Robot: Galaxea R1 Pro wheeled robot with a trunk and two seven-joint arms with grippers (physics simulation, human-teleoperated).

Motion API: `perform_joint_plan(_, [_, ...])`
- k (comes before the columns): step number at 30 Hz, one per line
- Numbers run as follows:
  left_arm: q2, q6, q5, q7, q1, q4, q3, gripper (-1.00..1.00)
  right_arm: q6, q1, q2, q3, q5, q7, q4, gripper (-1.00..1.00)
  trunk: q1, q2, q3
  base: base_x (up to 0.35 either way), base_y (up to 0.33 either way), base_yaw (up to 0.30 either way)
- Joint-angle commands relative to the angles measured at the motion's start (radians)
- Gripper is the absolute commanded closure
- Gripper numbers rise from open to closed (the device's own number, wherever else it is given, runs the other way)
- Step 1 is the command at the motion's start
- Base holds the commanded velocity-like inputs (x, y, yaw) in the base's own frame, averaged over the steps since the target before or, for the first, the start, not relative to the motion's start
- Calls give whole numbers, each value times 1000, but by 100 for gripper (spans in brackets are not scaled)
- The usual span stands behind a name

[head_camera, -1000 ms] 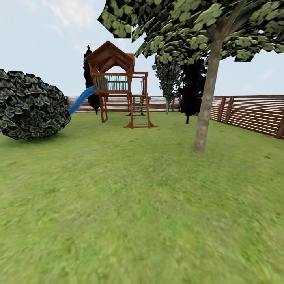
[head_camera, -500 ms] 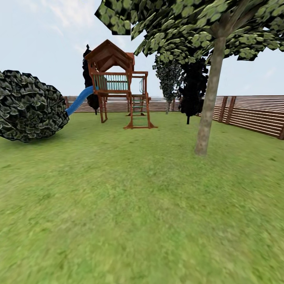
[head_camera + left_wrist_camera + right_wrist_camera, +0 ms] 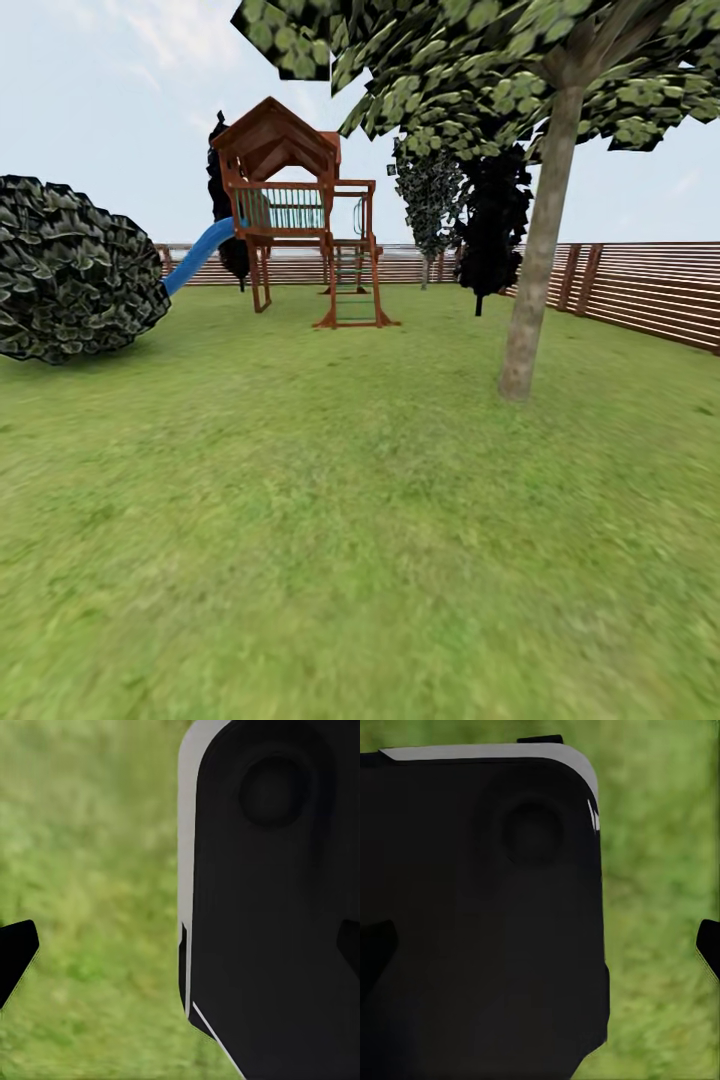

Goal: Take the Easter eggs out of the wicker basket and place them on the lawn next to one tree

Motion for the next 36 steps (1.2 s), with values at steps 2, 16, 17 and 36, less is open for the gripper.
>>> perform_joint_plan(2, [0, 0, 0, 1, 0, -2, 0, -100, -4, -2, 0, 2, -10, 0, 3, -100, 1, 0, -1, 328, 0, 0])
perform_joint_plan(16, [0, 0, 0, 1, 0, -2, 0, -100, -6, -2, 1, 3, -10, 0, 3, -100, 1, 0, -1, 328, 0, 0])
perform_joint_plan(17, [0, 0, -1, 1, 0, -1, 0, -100, -6, -2, 2, 3, -10, 0, 3, -100, 1, 0, -1, 328, 0, 0])
perform_joint_plan(36, [0, 0, 0, 1, 0, -2, 0, -100, -5, -2, 2, 2, -10, 0, 3, -100, 1, 0, -1, 328, 0, 0])
